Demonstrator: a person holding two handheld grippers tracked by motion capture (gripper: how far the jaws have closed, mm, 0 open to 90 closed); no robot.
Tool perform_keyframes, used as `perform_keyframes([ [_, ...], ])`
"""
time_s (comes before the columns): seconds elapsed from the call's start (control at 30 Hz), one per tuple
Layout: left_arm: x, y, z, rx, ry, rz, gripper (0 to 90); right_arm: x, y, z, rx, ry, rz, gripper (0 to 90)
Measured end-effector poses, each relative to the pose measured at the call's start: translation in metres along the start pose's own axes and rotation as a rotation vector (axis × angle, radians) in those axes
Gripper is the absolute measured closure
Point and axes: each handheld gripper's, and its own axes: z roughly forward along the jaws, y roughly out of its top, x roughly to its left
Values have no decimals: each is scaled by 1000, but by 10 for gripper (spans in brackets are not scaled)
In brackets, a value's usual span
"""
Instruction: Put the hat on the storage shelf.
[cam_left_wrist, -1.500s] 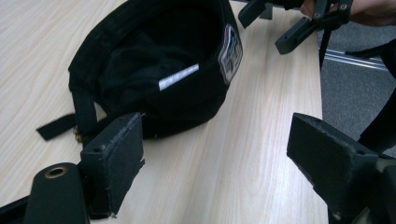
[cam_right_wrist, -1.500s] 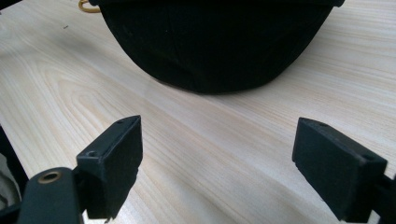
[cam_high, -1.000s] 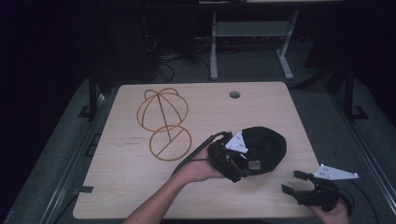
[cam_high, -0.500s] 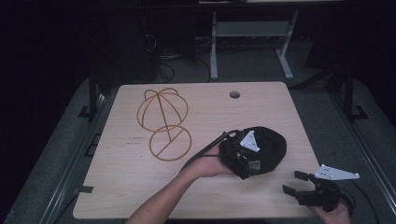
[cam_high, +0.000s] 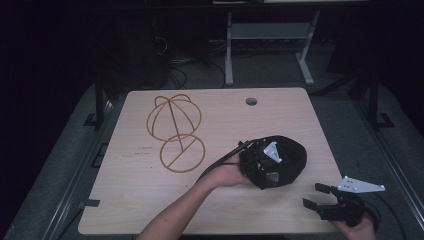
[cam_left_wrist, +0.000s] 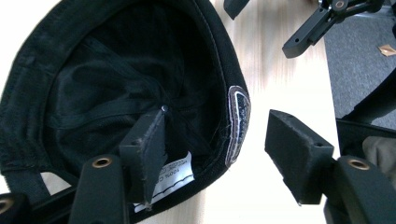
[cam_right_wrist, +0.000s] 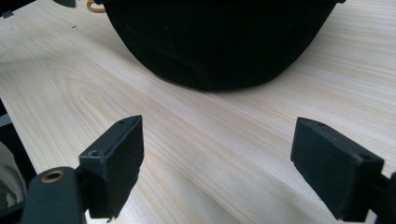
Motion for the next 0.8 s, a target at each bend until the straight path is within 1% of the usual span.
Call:
perform_keyframes([
  [0.07, 1, 0, 1, 0, -11, -4, 405, 0, 0, 0, 1, 2, 2, 167],
  [0.1, 1, 0, 2, 1, -13, -3, 433, 0, 1, 0, -1, 6, 2, 167],
  [0.13, 2, 0, 3, 8, -9, -5, 459, -1, 1, 2, 5, 10, 7, 167],
  [0.17, 2, 0, 3, 15, -9, -2, 459, -1, 1, 2, 5, 10, 7, 167],
  [0.2, 2, -1, 4, 26, -17, 0, 495, 0, 2, 2, 7, 21, 1, 167],
  [0.23, 2, -1, 4, 26, -17, 0, 503, 0, 2, 2, 7, 21, 1, 167],
  [0.27, 1, -1, 5, 31, -22, 10, 516, 1, 2, 1, 0, 24, -5, 167],
  [0.33, 1, -1, 5, 33, -26, 15, 558, 0, 2, -1, -11, 41, 9, 167],
  [0.37, 0, -1, 6, 33, -31, 20, 558, 0, 2, -1, -11, 41, 9, 167],
  [0.4, 0, -1, 7, 39, -33, 28, 580, -1, 2, -1, -17, 44, 13, 168],
  [0.47, -3, -1, 8, 42, -45, 40, 655, -1, 2, -1, -22, 48, 18, 168],
  [0.57, -7, 1, 8, 47, -33, 72, 734, 0, 2, -2, -32, 52, 16, 168],
  [0.6, -10, 1, 8, 46, -34, 80, 777, 1, 3, -2, -30, 47, 14, 167],
  [0.7, -11, 1, 7, 47, -29, 84, 799, 2, 2, 0, -28, 52, 18, 167],
  [0.8, -10, 0, 1, 38, -39, 79, 812, 3, 3, 2, -15, 49, 10, 156],
])
